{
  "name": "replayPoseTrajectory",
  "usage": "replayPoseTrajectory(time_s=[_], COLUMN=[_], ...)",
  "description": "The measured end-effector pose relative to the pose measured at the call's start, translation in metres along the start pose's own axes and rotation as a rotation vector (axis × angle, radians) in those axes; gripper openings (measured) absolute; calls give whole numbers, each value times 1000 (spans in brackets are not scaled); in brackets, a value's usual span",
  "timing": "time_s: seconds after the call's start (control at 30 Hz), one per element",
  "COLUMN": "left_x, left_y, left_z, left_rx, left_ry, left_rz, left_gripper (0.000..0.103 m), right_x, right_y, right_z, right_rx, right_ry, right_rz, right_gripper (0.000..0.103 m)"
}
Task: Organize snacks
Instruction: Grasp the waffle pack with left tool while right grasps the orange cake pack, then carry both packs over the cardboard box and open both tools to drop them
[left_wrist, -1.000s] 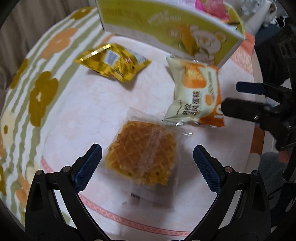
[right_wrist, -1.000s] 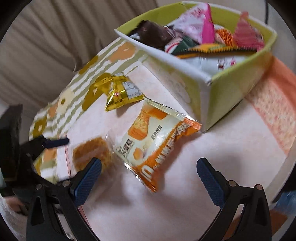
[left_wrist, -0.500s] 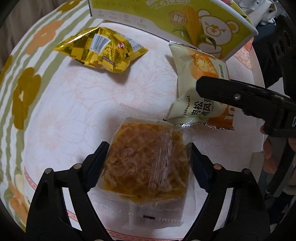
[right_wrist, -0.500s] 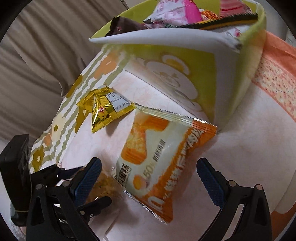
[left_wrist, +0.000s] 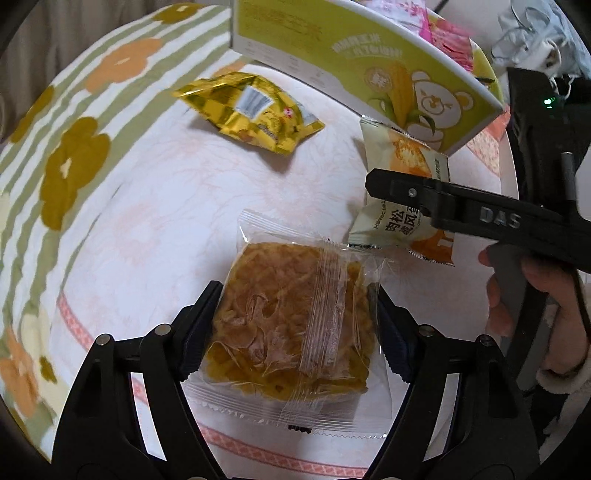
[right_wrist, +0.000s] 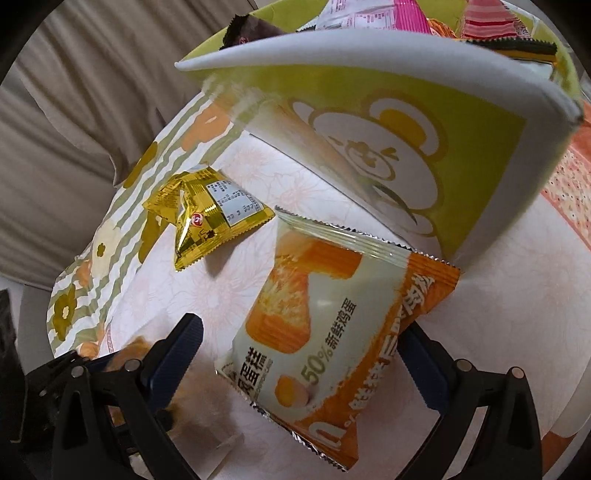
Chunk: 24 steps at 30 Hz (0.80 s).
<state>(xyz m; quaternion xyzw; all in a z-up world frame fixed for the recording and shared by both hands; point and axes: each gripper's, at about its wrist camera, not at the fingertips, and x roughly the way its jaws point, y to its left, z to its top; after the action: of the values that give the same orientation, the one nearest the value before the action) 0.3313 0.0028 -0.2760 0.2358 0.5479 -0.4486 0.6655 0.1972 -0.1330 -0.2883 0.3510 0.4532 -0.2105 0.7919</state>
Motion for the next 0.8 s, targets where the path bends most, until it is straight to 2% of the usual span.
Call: replayPoseTrajectory(time_s=[0.17,0.23,0.3,0.4,0.43,0.57,0.8], left_x=[-8,-11,-14,-22,-25,-41,-87], left_y=[8,13,17,21,23,27,24], left_z=[-14,-24,-30,-39,-42,-50,-46], left_rx=[-68,-104,-142,-199,-217,-275,-348], left_ry=[-23,-30,-41,-61,-70,-119,-217], left_rz=[23,23,20,32,34,52,99], left_gripper=[75,75,75,75,75,75,75], right_x=[5,6,5,2,0,-14,-65], right_y=[-1,1,7,16,18,25,44], right_z=[-1,-2,-3,-6,-8,-12,0], right_rx=[-25,-56,-109,-198,-217,-263,-356], right_ry=[-2,-3,-3,-9,-12,-28,-61], right_rz=[-20,-26,-15,-26,-16,39,138], right_gripper=[97,83,76,71,66,65,65])
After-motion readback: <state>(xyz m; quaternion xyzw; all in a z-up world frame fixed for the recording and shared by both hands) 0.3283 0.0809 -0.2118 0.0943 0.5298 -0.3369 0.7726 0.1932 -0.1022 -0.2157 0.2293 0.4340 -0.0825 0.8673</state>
